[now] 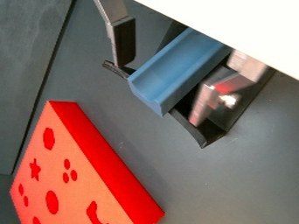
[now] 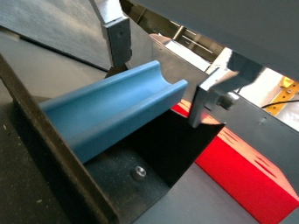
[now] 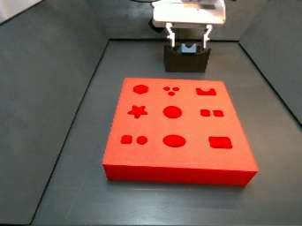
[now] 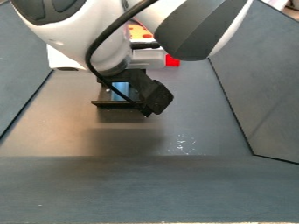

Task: Pick up the arch object. Move up. Place the arch object on the fixture. Regrasp the arch object. Move to above the board. Insert the arch object.
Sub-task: Regrasp the arch object.

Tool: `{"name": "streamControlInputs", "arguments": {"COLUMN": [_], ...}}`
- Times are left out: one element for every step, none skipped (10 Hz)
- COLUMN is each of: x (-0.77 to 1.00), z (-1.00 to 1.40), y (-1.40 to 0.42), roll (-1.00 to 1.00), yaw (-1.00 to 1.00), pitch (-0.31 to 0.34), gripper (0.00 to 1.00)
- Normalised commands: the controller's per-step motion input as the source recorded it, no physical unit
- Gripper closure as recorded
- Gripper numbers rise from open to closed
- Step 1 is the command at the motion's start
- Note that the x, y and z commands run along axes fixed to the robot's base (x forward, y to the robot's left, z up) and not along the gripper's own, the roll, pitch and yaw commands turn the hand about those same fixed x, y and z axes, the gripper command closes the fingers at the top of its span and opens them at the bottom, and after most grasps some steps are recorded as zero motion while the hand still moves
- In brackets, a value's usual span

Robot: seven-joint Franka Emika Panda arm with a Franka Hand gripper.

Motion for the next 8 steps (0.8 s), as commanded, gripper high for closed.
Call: {"name": "streamControlInputs", "arguments": {"x": [0.0,-0.01,-0.02,-0.03,-0.04,-0.04,-0.04,-0.03], "z": [1.0,1.0,1.0,1.0,1.0,0.84,0.72,0.47], "y": [0.0,0.01,0.01,0.01,0.01,0.02,0.02,0.02], "roll": [0.01,0.02,0.02,0.03,0.03,0.02,0.02,0.02], "yaw": [0.01,0.01,0.02,0.02,0.02,0.01,0.01,0.0], "pitch": [-0.001,0.001,0.007,0.018,0.024,0.046,0.054,0.068], "gripper": [0.0,0.0,0.0,0.0,0.0,0.0,0.0,0.0]}}
